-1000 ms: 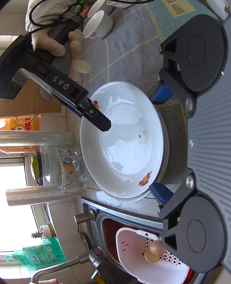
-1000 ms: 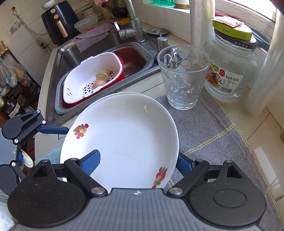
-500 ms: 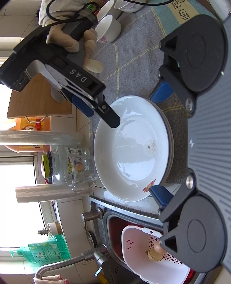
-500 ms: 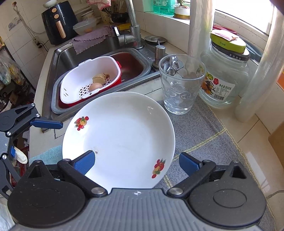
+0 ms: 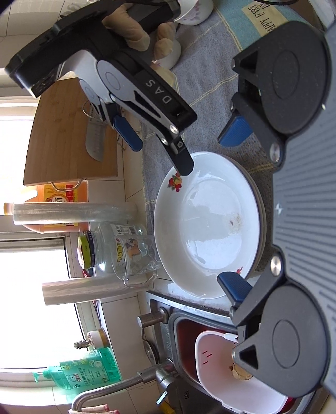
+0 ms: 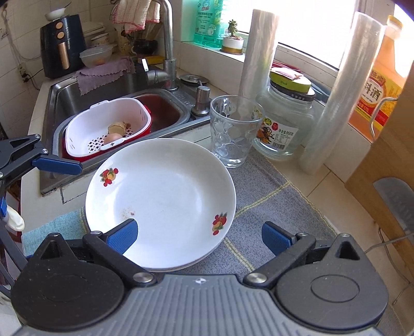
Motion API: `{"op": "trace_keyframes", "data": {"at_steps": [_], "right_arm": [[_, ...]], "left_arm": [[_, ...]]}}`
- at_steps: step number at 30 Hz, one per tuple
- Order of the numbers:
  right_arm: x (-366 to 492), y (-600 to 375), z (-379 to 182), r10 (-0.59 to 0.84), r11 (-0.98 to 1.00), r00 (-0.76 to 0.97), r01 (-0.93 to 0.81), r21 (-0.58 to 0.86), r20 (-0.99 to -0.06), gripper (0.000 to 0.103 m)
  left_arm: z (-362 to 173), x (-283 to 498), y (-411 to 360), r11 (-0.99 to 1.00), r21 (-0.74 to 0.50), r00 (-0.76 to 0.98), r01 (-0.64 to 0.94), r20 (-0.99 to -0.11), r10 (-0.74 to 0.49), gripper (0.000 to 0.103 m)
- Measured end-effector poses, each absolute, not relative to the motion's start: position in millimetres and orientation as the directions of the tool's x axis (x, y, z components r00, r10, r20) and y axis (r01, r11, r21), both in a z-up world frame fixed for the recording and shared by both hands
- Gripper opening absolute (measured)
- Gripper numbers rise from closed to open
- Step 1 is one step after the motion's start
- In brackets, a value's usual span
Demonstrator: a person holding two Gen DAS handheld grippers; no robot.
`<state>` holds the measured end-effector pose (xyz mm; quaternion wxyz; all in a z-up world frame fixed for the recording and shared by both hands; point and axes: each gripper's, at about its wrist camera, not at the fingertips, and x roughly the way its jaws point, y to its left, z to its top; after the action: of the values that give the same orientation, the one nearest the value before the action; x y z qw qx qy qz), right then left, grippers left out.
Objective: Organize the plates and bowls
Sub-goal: 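Move the right gripper to the white bowls and reach a bowl rim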
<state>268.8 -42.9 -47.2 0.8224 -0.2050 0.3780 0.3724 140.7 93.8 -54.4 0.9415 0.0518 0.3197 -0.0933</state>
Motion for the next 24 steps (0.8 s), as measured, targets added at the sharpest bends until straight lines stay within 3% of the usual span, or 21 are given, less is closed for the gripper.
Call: {"op": "trace_keyframes", "data": {"at_steps": [12, 24], "right_arm": [[226.8, -61.6, -41.1, 0.343, 0.809, 0.609, -0.578, -0.104, -0.715, 0.103], [173.1, -113.9, -40.7, 0.187, 0.945, 0.708, -0.32, -0.073, -0.681, 0.103]], "left_arm": [[-51.1, 141.1, 83.5, 0.951, 0.038, 0.764, 0.306, -0.605, -0.222, 0.102], [-54.3, 143.0, 52.3, 0.827, 0.022, 0.669, 0.562, -0.6, -0.439, 0.102]]}}
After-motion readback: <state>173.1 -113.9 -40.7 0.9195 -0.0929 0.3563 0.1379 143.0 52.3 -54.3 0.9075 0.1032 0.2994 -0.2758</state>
